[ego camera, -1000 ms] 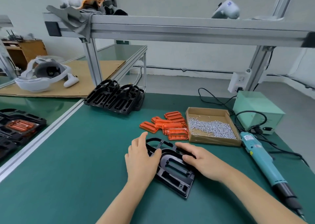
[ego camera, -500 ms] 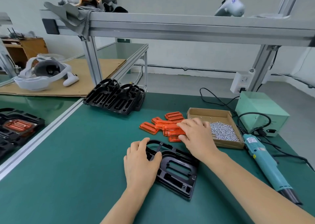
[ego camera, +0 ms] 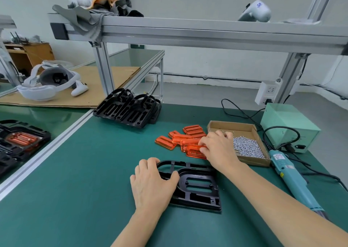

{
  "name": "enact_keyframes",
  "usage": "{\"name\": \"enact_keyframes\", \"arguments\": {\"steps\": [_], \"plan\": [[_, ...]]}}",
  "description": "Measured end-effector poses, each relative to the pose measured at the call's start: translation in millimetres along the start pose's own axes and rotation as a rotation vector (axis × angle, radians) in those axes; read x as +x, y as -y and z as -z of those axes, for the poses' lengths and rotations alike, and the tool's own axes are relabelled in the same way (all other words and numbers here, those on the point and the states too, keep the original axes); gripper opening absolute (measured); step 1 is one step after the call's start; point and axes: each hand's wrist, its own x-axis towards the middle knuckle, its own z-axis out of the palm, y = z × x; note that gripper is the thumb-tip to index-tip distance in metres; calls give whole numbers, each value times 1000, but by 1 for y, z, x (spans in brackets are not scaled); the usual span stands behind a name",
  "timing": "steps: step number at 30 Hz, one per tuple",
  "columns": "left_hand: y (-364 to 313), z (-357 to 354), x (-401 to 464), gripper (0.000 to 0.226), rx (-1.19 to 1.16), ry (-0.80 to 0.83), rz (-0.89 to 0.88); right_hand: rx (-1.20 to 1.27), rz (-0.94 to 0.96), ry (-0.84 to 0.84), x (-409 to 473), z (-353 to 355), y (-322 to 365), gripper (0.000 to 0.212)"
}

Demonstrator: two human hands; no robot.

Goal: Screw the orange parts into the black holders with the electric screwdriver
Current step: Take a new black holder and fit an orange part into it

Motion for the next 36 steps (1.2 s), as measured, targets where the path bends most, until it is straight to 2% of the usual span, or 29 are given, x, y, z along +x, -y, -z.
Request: {"name": "enact_keyframes", "arguments": {"steps": [4,8,10,13,16,20,32,36], "plan": [[-2,6,0,37,11,-26,-20,174,-98,27,-2,17,-4,13],[-12,13,-3,32,-93,-105,-168,760,-313,68,-16,36,-2,4],[-21,15,-6,28,-237,-76,-222,963,-387,94,-27,41,4,4],[-35,17,-11,26,-611,90,-139,1141,-429,64,-42,45,16,5],[-48,18,-13,32,-904,222,-82,1201,-421,-69,-54,48,28,7],[-55,21,-15,41,-1155,231,-81,1294,-390,-164,-65,48,36,9],[-56,26,-10,29,-1216,250,48,1366,-393,-110,-75,49,33,13],[-54,27,-9,26,-1211,272,44,1352,-399,-87,-77,47,29,13]]}}
